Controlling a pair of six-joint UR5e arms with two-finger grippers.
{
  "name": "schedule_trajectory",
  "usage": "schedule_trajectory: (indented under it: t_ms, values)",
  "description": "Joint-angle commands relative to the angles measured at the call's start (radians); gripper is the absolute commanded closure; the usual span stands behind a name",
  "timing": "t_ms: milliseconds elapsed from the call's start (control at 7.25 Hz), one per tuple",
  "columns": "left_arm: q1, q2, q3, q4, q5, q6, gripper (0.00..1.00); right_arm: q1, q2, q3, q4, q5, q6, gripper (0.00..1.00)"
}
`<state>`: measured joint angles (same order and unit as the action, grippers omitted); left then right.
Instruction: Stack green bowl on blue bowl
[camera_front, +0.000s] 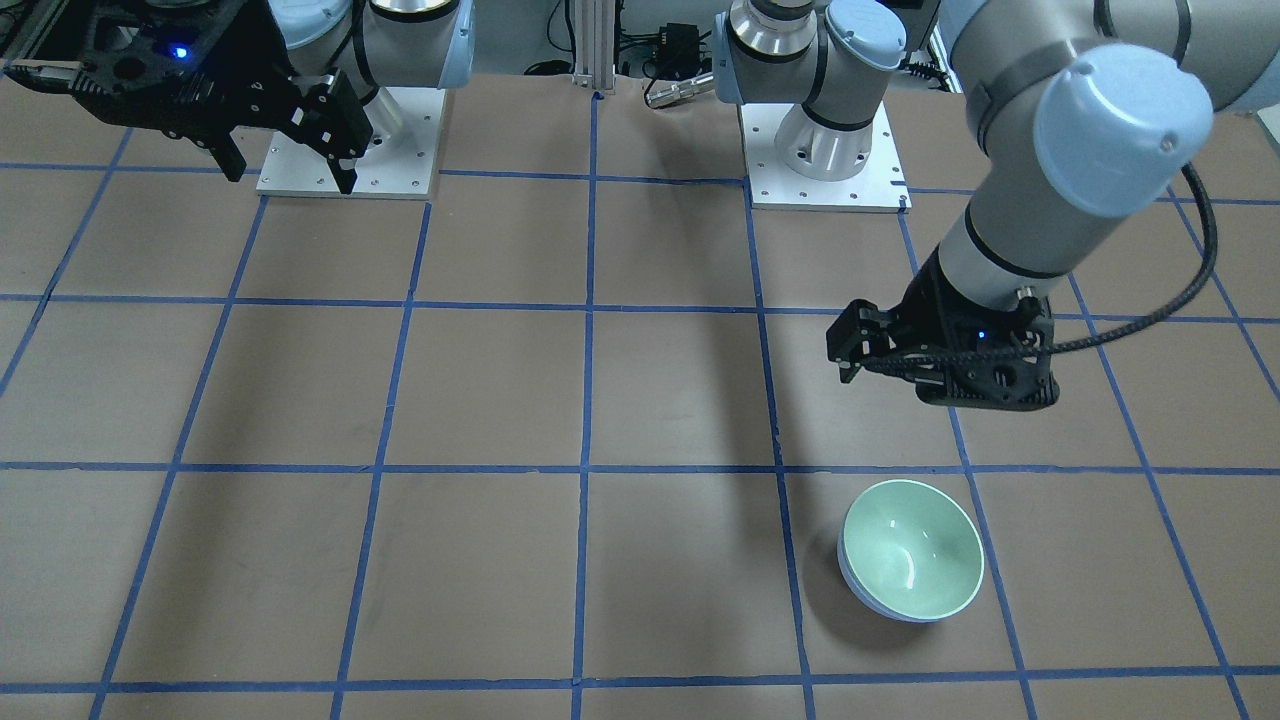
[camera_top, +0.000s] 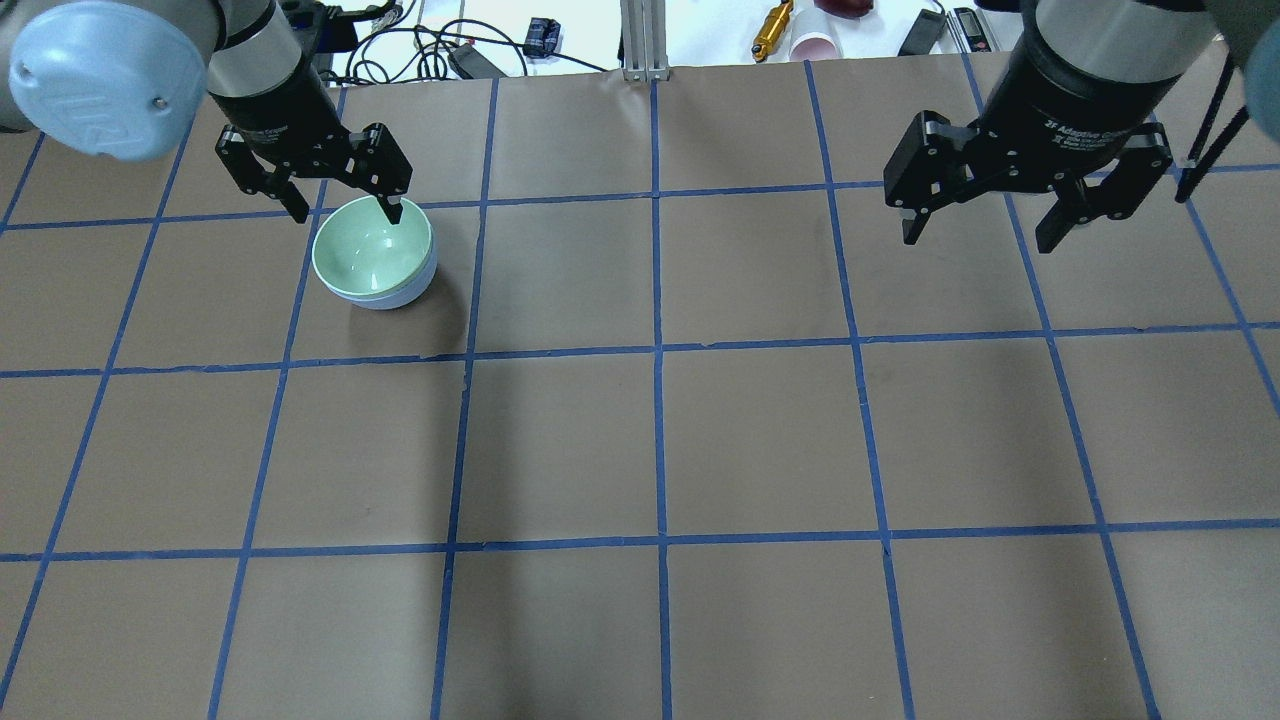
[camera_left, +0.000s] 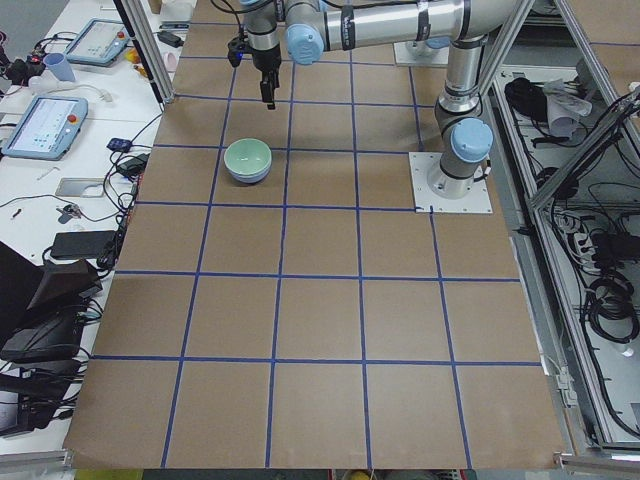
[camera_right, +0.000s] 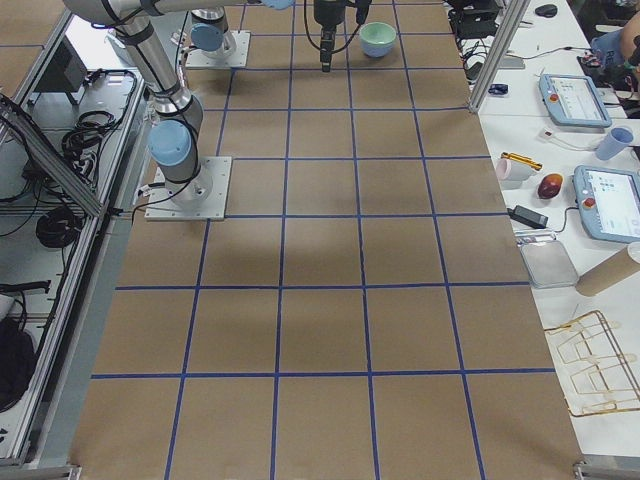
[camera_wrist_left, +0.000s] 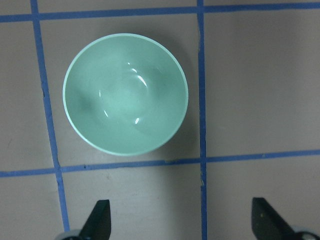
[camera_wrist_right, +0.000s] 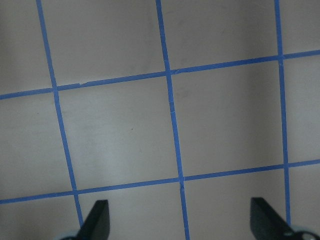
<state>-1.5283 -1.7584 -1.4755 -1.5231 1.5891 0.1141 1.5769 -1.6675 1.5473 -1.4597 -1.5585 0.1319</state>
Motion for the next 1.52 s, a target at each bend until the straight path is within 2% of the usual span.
schedule_trajectory:
  t_ms: [0,414,1379]
  values:
    - [-0.027,0.107,-0.003,-0.078,0.003,-0.010,0.00,0.000,0.000,0.001,-0.001,0.000,0.000,0.00]
    - [-0.024,0.175,-0.052,-0.080,-0.011,-0.001,0.00,0.000,0.000,0.001,-0.001,0.000,0.000,0.00]
    - [-0.009,0.175,-0.045,-0.078,-0.012,0.018,0.00,0.000,0.000,-0.001,-0.001,0.000,0.000,0.00]
